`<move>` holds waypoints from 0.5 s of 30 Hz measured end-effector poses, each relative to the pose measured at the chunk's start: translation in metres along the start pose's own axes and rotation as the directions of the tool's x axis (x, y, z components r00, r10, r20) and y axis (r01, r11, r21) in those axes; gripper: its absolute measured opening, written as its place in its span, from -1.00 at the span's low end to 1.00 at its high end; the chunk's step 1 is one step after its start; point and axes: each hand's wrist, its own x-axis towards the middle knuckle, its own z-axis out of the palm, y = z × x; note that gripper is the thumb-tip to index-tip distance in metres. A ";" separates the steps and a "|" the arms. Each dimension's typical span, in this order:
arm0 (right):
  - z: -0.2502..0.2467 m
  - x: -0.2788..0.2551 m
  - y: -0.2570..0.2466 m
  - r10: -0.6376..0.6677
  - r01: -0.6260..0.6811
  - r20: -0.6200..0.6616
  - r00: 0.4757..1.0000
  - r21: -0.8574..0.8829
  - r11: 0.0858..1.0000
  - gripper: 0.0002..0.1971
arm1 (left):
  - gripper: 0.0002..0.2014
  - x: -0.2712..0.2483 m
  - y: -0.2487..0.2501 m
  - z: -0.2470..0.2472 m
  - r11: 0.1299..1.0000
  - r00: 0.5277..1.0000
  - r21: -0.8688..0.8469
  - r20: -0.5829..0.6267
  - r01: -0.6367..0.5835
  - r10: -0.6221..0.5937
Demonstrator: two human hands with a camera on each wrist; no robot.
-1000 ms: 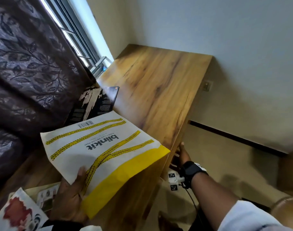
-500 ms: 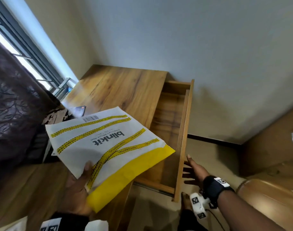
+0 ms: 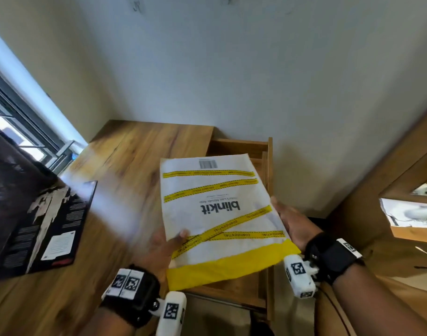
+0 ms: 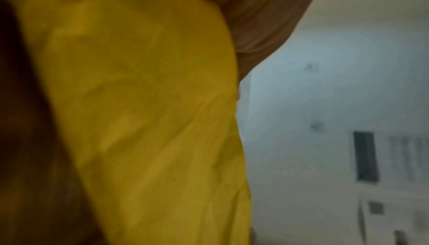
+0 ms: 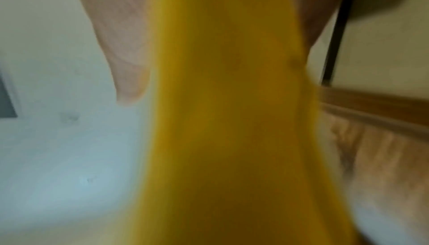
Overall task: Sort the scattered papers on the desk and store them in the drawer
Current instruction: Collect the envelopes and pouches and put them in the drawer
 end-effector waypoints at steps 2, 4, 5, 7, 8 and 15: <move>-0.018 0.003 0.004 -0.113 0.091 -0.067 0.991 -0.274 0.957 -0.54 | -0.25 0.028 -0.028 -0.004 0.965 0.997 0.251 -0.002 0.078 -0.080; -0.030 0.002 0.009 -0.199 0.127 -0.108 0.974 -0.464 0.877 -0.54 | -0.37 0.038 -0.030 0.000 0.887 0.996 0.457 0.015 0.071 -0.087; -0.034 0.000 0.010 -0.234 0.133 -0.138 0.962 -0.510 0.850 -0.57 | -0.49 0.040 -0.029 0.003 0.876 0.996 0.479 0.029 0.056 -0.080; -0.048 -0.002 0.015 -0.285 0.132 -0.224 0.932 -0.522 0.843 -0.62 | -0.74 0.036 -0.030 0.011 0.899 0.999 0.436 0.009 0.038 -0.047; -0.053 -0.004 0.016 -0.299 0.128 -0.267 0.916 -0.512 0.849 -0.63 | -0.77 0.035 -0.034 0.013 0.893 0.999 0.449 -0.026 0.032 -0.022; -0.059 0.026 0.029 -0.304 0.072 -0.317 0.898 -0.576 0.814 -0.56 | -0.66 0.033 -0.050 -0.009 0.657 0.948 0.751 -0.160 -0.065 0.276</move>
